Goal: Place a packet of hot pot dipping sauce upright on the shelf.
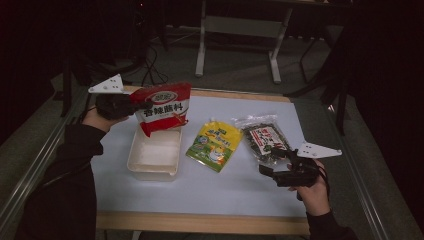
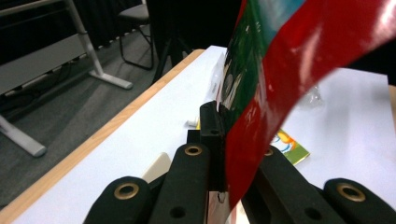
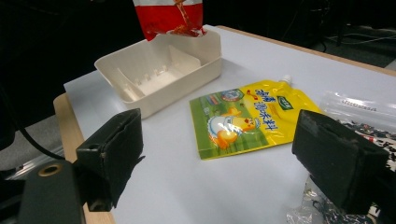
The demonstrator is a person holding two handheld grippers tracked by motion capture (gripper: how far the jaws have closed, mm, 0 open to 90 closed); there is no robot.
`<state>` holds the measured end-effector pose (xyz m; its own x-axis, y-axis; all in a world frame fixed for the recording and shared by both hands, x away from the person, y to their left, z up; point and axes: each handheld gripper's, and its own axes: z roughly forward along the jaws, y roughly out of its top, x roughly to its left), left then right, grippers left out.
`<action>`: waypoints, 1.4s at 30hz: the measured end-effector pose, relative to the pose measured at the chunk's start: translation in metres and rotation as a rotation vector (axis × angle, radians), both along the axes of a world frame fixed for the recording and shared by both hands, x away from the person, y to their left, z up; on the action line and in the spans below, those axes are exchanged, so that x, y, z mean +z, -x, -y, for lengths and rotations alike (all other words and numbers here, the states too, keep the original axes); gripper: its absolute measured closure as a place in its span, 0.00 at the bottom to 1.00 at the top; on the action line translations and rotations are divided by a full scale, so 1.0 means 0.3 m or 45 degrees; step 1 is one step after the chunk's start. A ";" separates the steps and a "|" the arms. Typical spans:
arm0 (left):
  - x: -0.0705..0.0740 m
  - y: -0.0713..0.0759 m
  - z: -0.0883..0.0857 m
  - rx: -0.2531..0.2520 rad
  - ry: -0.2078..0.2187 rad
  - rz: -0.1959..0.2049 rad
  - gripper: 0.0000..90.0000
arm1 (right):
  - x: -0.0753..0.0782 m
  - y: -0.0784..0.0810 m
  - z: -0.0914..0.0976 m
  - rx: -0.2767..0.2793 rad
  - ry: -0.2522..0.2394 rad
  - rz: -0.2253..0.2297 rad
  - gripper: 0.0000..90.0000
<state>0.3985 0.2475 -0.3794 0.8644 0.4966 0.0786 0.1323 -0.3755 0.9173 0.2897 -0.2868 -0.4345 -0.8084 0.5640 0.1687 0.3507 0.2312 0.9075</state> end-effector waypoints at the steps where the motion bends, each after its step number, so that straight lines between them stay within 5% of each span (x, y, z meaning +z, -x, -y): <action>1: -0.003 -0.010 -0.003 -0.018 0.004 -0.001 1.00 | -0.002 0.000 0.001 0.000 -0.002 0.000 0.18; 7: -0.010 -0.071 -0.021 -0.050 -0.058 0.030 1.00 | -0.010 0.000 0.005 -0.002 0.002 -0.019 0.18; 21: -0.061 -0.167 -0.048 -0.102 -0.093 0.070 1.00 | -0.021 -0.004 0.015 -0.005 -0.005 -0.059 0.18; 34: -0.158 -0.195 -0.057 -0.095 -0.157 0.037 1.00 | -0.025 -0.010 0.014 0.003 -0.007 -0.073 0.18; 42: -0.229 -0.203 -0.050 -0.064 -0.138 -0.022 1.00 | -0.029 -0.011 0.008 0.011 0.000 -0.074 0.18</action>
<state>0.4592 0.2626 -0.4482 0.8899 0.4416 0.1146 0.1259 -0.4791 0.8687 0.2931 -0.2893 -0.4432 -0.8018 0.5572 0.2159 0.4012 0.2341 0.8856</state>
